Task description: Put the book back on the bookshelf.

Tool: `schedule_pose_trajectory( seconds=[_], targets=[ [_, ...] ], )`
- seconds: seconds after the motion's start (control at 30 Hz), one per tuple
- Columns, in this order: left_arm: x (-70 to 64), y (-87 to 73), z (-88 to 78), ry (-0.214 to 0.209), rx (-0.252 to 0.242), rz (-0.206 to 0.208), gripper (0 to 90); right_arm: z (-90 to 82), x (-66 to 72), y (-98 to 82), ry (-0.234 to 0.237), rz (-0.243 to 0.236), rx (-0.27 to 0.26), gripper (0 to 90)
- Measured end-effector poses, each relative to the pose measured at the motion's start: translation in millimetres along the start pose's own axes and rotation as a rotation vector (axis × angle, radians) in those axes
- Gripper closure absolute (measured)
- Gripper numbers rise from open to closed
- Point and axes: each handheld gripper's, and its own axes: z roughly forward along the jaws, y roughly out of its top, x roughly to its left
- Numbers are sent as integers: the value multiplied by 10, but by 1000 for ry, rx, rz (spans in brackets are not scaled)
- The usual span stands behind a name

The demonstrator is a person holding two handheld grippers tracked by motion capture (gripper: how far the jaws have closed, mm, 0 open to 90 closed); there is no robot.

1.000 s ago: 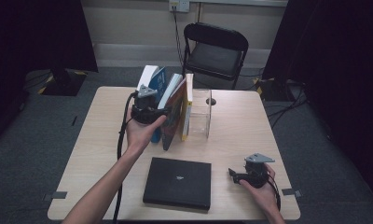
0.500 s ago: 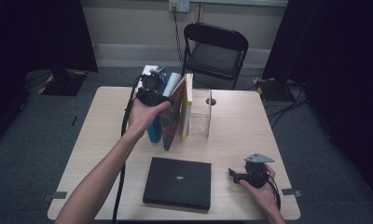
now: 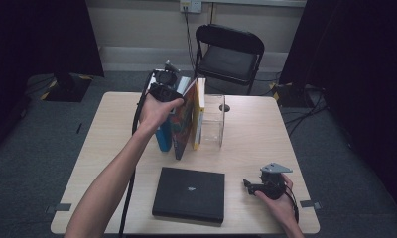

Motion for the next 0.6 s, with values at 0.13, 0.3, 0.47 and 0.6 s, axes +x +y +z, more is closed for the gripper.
schedule_pose_trajectory(
  seconds=[0.13, 0.3, 0.47, 0.6],
  targets=[
    [-11, 26, 20, 5, 54, 6, 572, 0, 0, 0, 0, 0, 0, 151],
    [-10, 9, -15, 51, 45, 11, 709, 0, 1, 0, 0, 0, 0, 151],
    [-42, -9, -21, 68, 34, -13, 740, 3, 1, 2, 0, -1, -1, 151],
    [-32, 0, -7, 71, 11, -27, 740, 3, 1, 2, 0, -1, -1, 151]
  ],
)
